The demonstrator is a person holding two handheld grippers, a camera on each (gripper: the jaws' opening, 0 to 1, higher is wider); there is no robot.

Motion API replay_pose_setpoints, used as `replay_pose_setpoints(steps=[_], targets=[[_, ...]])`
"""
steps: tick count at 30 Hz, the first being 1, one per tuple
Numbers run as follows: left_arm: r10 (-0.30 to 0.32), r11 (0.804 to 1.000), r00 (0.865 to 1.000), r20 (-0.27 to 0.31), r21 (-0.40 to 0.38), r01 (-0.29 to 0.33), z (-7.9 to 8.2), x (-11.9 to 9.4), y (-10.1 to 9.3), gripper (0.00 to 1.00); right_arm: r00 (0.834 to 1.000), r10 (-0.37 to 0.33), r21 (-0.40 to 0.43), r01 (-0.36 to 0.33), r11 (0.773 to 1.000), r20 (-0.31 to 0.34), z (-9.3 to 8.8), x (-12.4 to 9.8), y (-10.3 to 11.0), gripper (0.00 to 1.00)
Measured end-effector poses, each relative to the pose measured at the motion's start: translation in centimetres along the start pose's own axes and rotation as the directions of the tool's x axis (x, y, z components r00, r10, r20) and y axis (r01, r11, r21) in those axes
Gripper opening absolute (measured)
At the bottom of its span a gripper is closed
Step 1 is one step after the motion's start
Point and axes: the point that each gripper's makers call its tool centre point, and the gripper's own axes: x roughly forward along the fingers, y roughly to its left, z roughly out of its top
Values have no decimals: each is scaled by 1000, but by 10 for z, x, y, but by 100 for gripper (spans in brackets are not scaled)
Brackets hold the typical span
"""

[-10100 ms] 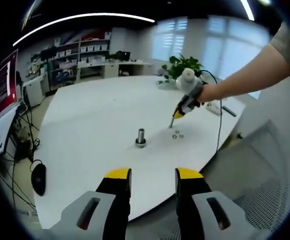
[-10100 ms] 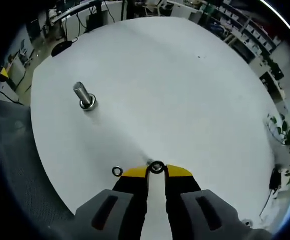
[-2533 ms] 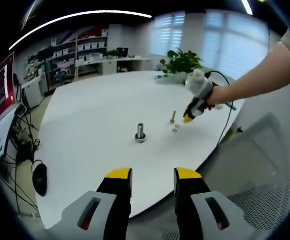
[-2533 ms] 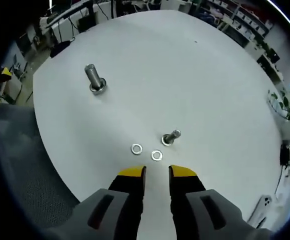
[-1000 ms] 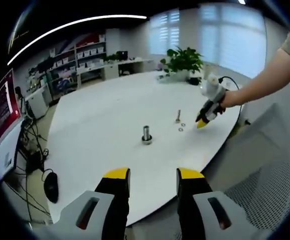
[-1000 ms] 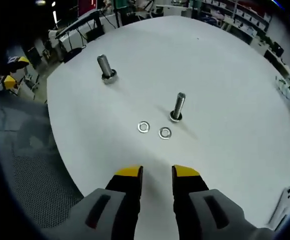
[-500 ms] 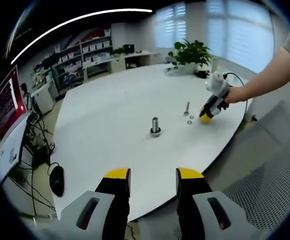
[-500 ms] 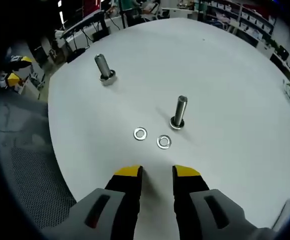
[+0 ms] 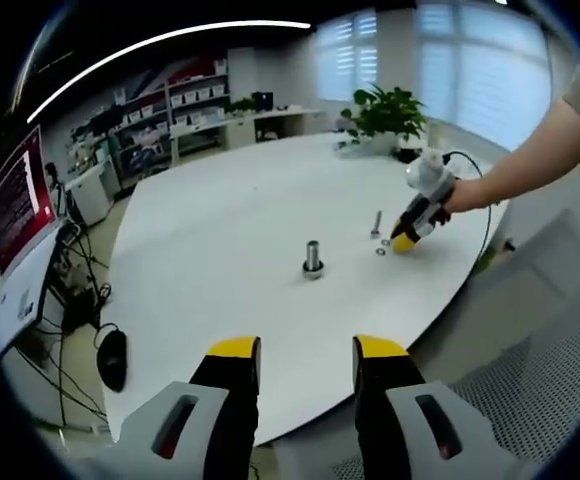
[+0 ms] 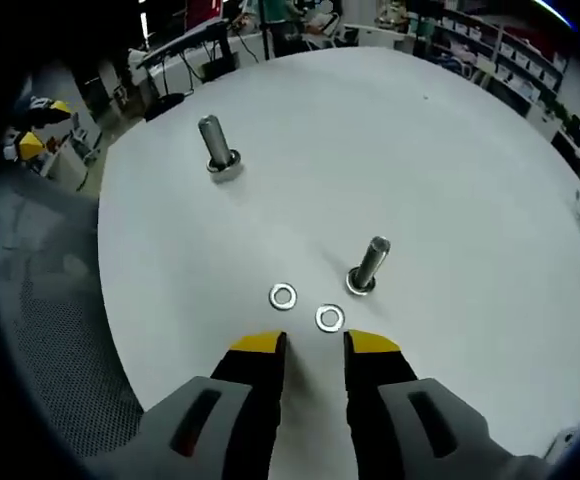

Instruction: Place the washer onto the threaded stud by aligning its center hole with the stud, sliding it down to the base, and recovering from edge contact or off-axis alignment until the washer reaches the visible bottom stop.

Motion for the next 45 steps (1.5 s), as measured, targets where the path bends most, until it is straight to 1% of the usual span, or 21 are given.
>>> replay_pose_setpoints(steps=[2, 5, 7, 8, 10, 16, 21, 25, 27, 28, 29, 30, 32, 35, 36, 38, 39, 40, 41, 44, 45], targets=[[11, 1000, 1000, -14, 14, -11, -2, 1, 2, 35, 1000, 2, -1, -2, 1000, -15, -3, 2, -3, 25], [6, 1000, 1000, -25, 22, -6, -4, 2, 0, 35, 1000, 12, -13, -12, 1000, -5, -1, 2, -3, 24], [7, 1000, 1000, -23, 26, -6, -4, 1, 0, 35, 1000, 6, -56, -6, 998, -6, -1, 2, -3, 23], [3, 1000, 1000, -18, 16, -2, -3, 1, 0, 35, 1000, 9, -86, -9, 996, 5, 1, 3, -3, 23], [1, 1000, 1000, -4, -1, -1, -1, 1, 0, 36, 1000, 19, -83, -18, 996, 13, 3, 4, 0, 22], [6, 1000, 1000, -17, 19, -5, -3, 1, 0, 35, 999, 24, -108, -22, 994, 23, 9, 7, 1, 18], [-14, 1000, 1000, -28, 24, 15, -5, 3, -3, 35, 999, 30, -120, -27, 992, 17, 10, 8, 2, 16], [-20, 999, 1000, -23, 29, 20, -3, 3, -4, 35, 999, 48, -136, -50, 990, -18, 7, 7, 1, 16], [-19, 1000, 1000, -21, 24, 20, -3, 2, -4, 35, 997, 57, -151, -66, 986, -60, 4, 5, 2, 16], [-20, 1000, 1000, -21, 22, 20, -3, 2, -4, 35, 995, 63, -178, -76, 981, -78, 3, 6, 2, 16], [-19, 1000, 1000, -23, 21, 19, -3, 2, -4, 35, 994, 66, -183, -81, 980, -83, 3, 6, 3, 16], [-17, 1000, 999, -27, 24, 18, -4, 3, -4, 35, 992, 70, -183, -89, 979, -108, 2, 5, 3, 16], [-18, 999, 999, -30, 26, 19, -5, 3, -4, 35, 989, 64, -207, -92, 974, -134, 2, 6, 3, 16], [-20, 999, 999, -34, 28, 21, -5, 3, -4, 35, 973, 55, -197, -100, 975, -226, 1, 6, 2, 16], [-20, 999, 999, -34, 28, 21, -5, 4, -4, 35, 961, 45, -217, -106, 970, -271, 1, 7, 1, 16], [-19, 999, 999, -37, 29, 21, -6, 3, -4, 34, 945, 34, -281, -132, 951, -326, 1, 6, 4, 15], [-20, 999, 999, -37, 29, 21, -6, 3, -4, 34, 933, 21, -293, -135, 946, -360, 0, 5, 4, 14], [-20, 999, 999, -38, 32, 21, -6, 3, -4, 34, 927, 18, -284, -133, 949, -375, 0, 6, 3, 14], [-20, 999, 999, -38, 33, 21, -6, 3, -4, 34, 915, 13, -270, -132, 954, -403, 1, 6, 3, 14], [-19, 999, 999, -45, 32, 20, -7, 4, -4, 34, 900, 2, -273, -134, 953, -435, 2, 7, 4, 14], [-18, 999, 999, -46, 30, 20, -7, 4, -4, 34, 899, -1, -273, -132, 953, -439, 2, 8, 3, 14]])
